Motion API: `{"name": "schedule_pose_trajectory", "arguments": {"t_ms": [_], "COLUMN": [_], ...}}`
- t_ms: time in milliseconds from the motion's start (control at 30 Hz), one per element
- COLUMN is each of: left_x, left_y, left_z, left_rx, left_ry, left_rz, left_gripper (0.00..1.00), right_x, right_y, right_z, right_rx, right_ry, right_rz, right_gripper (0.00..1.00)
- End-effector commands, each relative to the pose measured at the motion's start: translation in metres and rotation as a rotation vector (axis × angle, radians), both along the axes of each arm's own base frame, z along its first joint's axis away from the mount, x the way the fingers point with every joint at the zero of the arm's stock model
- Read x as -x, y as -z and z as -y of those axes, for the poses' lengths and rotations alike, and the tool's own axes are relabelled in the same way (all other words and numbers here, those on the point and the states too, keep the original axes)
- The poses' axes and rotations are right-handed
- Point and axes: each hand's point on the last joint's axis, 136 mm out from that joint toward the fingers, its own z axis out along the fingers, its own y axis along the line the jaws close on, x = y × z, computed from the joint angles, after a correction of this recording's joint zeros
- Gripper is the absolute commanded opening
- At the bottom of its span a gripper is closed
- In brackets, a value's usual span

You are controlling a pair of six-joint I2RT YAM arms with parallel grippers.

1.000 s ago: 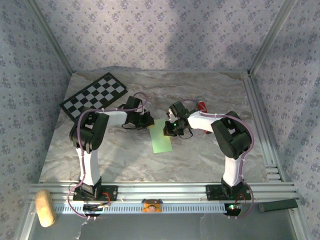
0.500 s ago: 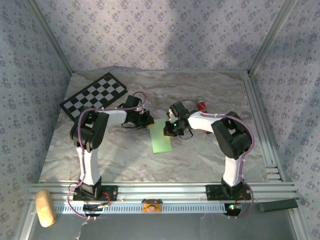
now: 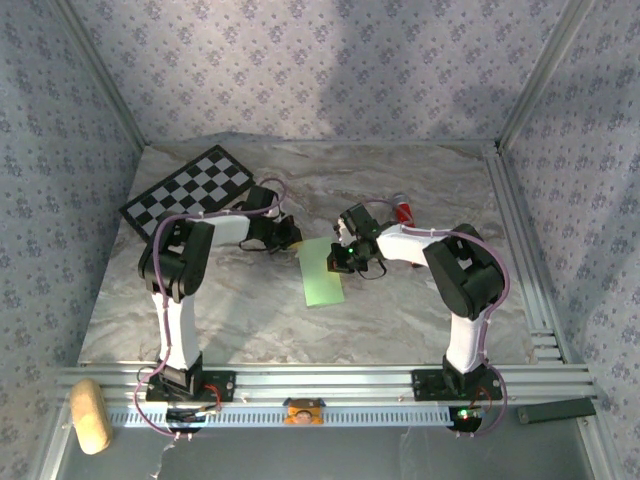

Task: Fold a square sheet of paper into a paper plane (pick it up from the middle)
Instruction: First fold the square sheet of paper in half at the center of the table.

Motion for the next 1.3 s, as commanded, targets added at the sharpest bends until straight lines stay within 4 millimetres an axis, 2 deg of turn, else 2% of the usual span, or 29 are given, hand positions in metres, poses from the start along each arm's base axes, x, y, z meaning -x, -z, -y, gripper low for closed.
{"name": "schedule_pose_trajectory", "arguments": {"t_ms": [0, 233, 433, 567, 767, 900, 1000, 1167, 1267], "left_x": [-0.016, -0.022, -0.028, -0.030, -0.026, -0.008, 0.012, 0.056, 0.076], "left_y": [0.021, 0.014, -0.002, -0.015, -0.043, -0.062, -0.070, -0.064, -0.055], "left_z": [-0.031, -0.031, -0.035, -0.030, -0.033, -0.024, -0.005, 0.029, 0.040], "left_rx": [-0.135, -0.146, -0.159, -0.129, -0.114, -0.086, -0.020, 0.097, 0.103], "left_ry": [-0.097, -0.101, -0.125, -0.121, -0.140, -0.105, -0.035, 0.093, 0.134], "left_rz": [-0.008, -0.006, 0.030, 0.052, 0.099, 0.131, 0.134, 0.067, 0.041], "left_gripper": [0.00, 0.00, 0.00, 0.00, 0.00, 0.00, 0.00, 0.00, 0.00], "right_x": [0.050, 0.049, 0.047, 0.047, 0.045, 0.044, 0.044, 0.042, 0.043], "right_y": [0.060, 0.059, 0.058, 0.058, 0.056, 0.055, 0.054, 0.053, 0.054], "right_z": [0.063, 0.063, 0.062, 0.062, 0.059, 0.058, 0.060, 0.061, 0.063], "right_rx": [0.287, 0.286, 0.278, 0.278, 0.266, 0.261, 0.263, 0.265, 0.267], "right_ry": [0.051, 0.054, 0.057, 0.056, 0.059, 0.061, 0.066, 0.072, 0.072], "right_rz": [-0.209, -0.203, -0.202, -0.202, -0.198, -0.196, -0.194, -0.189, -0.192], "right_gripper": [0.00, 0.00, 0.00, 0.00, 0.00, 0.00, 0.00, 0.00, 0.00]}}
